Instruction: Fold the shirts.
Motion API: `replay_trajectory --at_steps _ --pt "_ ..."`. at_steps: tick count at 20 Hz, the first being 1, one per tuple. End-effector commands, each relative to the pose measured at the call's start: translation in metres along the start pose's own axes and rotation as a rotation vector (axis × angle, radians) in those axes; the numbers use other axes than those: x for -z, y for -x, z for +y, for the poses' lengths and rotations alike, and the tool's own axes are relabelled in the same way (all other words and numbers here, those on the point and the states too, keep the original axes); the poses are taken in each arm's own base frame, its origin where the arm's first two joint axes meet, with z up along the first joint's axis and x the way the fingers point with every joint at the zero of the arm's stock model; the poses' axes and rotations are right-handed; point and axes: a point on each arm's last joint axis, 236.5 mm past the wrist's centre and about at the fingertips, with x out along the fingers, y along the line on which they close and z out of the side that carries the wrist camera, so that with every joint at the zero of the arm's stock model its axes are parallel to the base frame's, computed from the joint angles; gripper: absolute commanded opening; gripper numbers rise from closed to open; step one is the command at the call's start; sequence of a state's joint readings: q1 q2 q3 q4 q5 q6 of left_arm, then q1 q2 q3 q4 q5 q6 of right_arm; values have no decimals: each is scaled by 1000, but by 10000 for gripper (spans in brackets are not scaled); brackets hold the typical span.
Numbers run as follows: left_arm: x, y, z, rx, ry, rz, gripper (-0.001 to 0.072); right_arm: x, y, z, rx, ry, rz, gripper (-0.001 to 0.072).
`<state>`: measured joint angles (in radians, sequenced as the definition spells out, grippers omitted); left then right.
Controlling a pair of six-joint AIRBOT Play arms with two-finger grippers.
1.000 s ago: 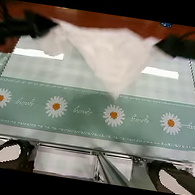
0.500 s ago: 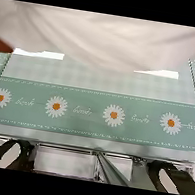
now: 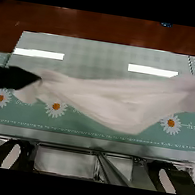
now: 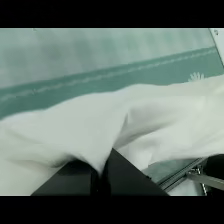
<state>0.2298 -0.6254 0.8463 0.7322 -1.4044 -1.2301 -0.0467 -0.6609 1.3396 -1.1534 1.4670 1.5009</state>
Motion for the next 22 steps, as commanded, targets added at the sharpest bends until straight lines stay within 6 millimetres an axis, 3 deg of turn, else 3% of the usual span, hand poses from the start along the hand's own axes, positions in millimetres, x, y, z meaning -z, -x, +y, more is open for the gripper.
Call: replay_trajectory --at_steps 1,7,9,10,11,12,14,17,19,20,22 --pt "47 -58 57 -35 199 62 23 37 -81 -35 2 -126 100 25" --pt "15 -147 118 -113 251 85 24 17 -225 -75 -87 -285 199 25" --pt "-5 -172 135 -117 275 119 54 11 -262 -91 -87 -321 246 25" --pt "-17 -182 141 -110 277 133 220 4 -279 -98 -85 -340 255 51" --pt "-27 -188 143 -96 281 149 505 -3 -291 -103 -87 -357 258 280" --pt "-36 -191 144 -75 279 185 511 -10 -298 -106 -94 -362 258 414" --pt "-48 -173 145 -33 239 286 511 -29 -288 -123 -90 -390 254 415" --pt "-62 -118 161 -42 239 329 510 -43 -233 -165 -47 -423 241 410" --pt "-67 -85 182 -87 346 252 510 -18 -190 -205 70 -429 304 410" --pt "-61 -74 188 -100 377 233 510 3 -171 -223 142 -444 339 409" --pt "-32 -64 196 -119 453 222 510 50 -154 -242 222 -513 351 409"
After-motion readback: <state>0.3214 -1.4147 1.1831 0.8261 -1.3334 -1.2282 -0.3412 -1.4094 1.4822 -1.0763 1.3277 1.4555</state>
